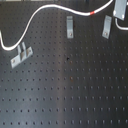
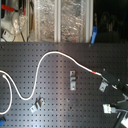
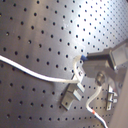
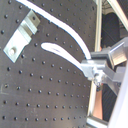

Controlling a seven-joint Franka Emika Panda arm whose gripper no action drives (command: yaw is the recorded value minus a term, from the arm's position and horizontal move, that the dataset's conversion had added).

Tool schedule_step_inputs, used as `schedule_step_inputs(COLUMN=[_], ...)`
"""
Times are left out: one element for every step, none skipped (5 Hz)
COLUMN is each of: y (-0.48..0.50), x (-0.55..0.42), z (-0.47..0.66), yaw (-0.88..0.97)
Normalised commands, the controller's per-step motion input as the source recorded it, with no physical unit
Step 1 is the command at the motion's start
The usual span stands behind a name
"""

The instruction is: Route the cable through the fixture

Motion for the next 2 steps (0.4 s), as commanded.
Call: schedule_step_inputs(y=[-0.029,-0.174], x=[-0.019,-0.114], z=[0.03,0.33], yaw=[0.00,0.00])
